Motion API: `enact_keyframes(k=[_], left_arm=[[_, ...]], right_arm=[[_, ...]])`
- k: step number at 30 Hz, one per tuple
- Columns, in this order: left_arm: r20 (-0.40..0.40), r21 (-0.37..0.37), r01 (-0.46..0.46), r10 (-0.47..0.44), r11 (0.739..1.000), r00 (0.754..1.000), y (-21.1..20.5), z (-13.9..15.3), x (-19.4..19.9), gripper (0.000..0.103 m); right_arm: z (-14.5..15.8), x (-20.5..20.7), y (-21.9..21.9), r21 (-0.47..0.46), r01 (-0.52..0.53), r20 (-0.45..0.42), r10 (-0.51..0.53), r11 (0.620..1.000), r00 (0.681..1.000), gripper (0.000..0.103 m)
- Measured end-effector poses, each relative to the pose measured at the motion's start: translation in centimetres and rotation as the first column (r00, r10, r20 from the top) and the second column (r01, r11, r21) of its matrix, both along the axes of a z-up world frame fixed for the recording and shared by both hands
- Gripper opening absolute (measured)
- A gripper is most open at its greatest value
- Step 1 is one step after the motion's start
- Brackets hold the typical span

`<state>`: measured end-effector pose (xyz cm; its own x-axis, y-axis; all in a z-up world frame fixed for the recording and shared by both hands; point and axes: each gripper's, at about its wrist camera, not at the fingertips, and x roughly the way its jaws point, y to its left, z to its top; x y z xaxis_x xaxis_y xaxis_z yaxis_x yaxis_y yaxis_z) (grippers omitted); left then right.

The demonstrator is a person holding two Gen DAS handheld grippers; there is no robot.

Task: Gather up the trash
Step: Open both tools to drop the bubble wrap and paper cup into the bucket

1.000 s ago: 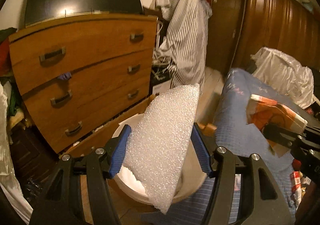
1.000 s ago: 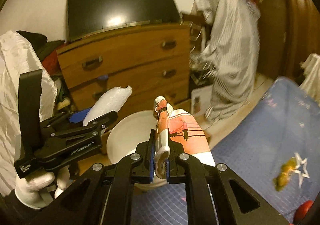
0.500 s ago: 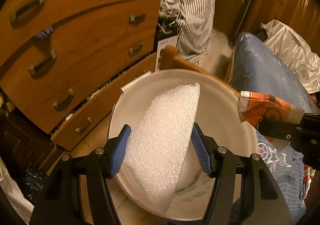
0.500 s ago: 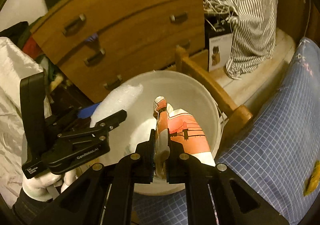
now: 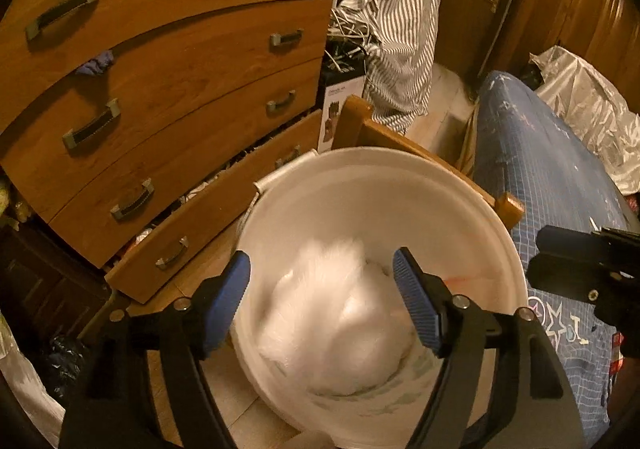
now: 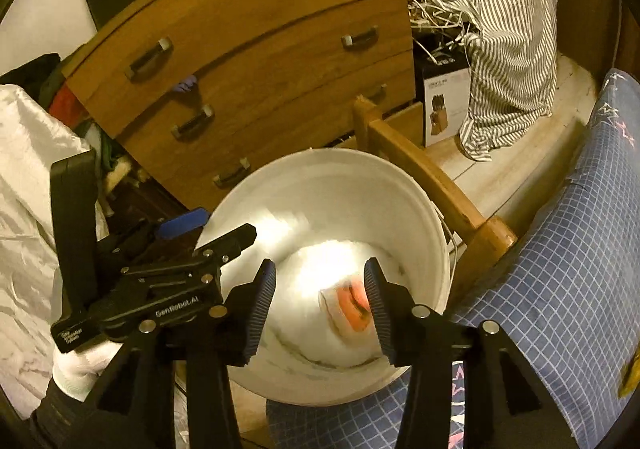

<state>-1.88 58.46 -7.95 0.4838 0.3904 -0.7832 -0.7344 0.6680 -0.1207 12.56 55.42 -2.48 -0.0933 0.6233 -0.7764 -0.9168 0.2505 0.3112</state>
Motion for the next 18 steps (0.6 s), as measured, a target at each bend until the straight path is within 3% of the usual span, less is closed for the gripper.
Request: enact_keyframes(k=[7,10,15,18], left_arm=[[0.021,0.024,0.012,-0.013,1.0,1.0,-1.3,1.4,-0.2,0.071],[0.037,0.038,0.034,-0.035,0.999,0.999,-2.8,2.1,-0.2,0.071],[0.059,0.059,0.109,-0.113,0.992,0.992,-7.1,2.7,0.4,0.071],[0.072,0.051,0.185,-0.188,0.981,0.979,-10.8,2.3,1.7,0.071]], right_arm=[[2.0,0.2,-3.2,0.057,0.014,-0.008,-0.014,0.998,1.0,0.047],[3.1,0.0,-6.9,0.11,0.036,-0.02,-0.034,0.993,0.999,0.047],[4.2,-0.5,-15.9,0.206,0.083,0.001,-0.085,0.975,0.996,0.048],[3.1,-0.2,-24.7,0.246,0.16,0.011,-0.168,0.956,0.986,0.048]])
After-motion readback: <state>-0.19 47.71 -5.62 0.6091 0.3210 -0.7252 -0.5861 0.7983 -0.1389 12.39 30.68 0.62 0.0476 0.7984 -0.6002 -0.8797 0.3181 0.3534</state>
